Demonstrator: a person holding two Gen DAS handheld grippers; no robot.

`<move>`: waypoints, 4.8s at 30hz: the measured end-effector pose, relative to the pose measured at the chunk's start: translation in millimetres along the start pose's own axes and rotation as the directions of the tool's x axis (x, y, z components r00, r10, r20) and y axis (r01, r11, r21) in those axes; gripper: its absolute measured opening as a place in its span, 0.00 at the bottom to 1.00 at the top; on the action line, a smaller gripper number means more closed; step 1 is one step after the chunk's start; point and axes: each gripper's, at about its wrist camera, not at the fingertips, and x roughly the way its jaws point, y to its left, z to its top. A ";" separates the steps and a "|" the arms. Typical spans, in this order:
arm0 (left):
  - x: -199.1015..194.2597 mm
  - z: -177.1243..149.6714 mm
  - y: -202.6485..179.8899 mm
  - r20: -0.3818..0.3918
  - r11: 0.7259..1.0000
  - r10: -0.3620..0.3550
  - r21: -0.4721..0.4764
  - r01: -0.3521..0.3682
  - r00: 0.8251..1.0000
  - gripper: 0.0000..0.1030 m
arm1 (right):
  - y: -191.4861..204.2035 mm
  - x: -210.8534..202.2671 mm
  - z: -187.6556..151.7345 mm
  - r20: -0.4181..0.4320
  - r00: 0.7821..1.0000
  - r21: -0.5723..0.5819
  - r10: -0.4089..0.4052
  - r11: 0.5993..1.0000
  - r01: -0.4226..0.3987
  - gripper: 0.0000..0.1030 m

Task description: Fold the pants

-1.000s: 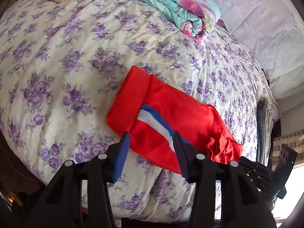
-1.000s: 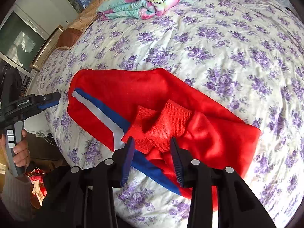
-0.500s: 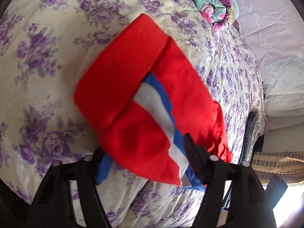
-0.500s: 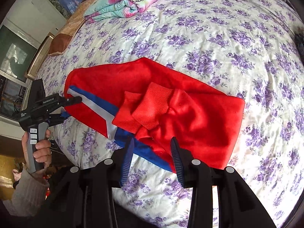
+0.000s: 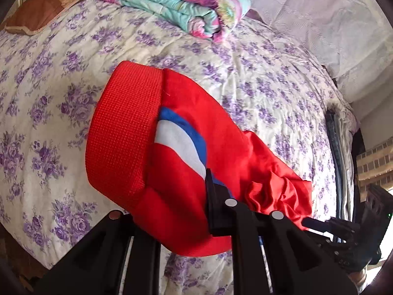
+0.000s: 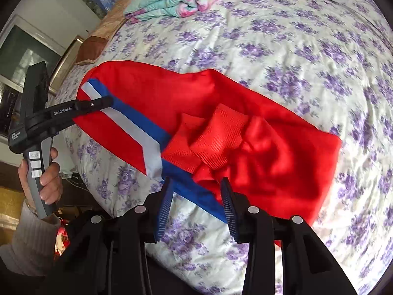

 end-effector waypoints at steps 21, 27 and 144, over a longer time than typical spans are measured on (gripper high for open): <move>16.3 1.2 -11.1 -0.026 0.998 0.049 0.052 -0.047 0.998 0.11 | 31.5 119.6 62.7 -0.182 0.983 -0.053 0.002 0.999 -0.012 0.14; 11.2 5.2 -32.6 -0.020 0.992 0.036 0.122 -0.033 0.999 0.11 | -8.2 28.3 52.1 -0.004 1.000 0.020 -0.029 0.999 0.029 0.15; 144.9 -20.7 -109.2 -0.444 0.969 -0.159 0.099 0.225 0.882 0.46 | -117.7 5.7 -43.7 0.017 0.999 0.314 -0.047 0.949 0.039 0.39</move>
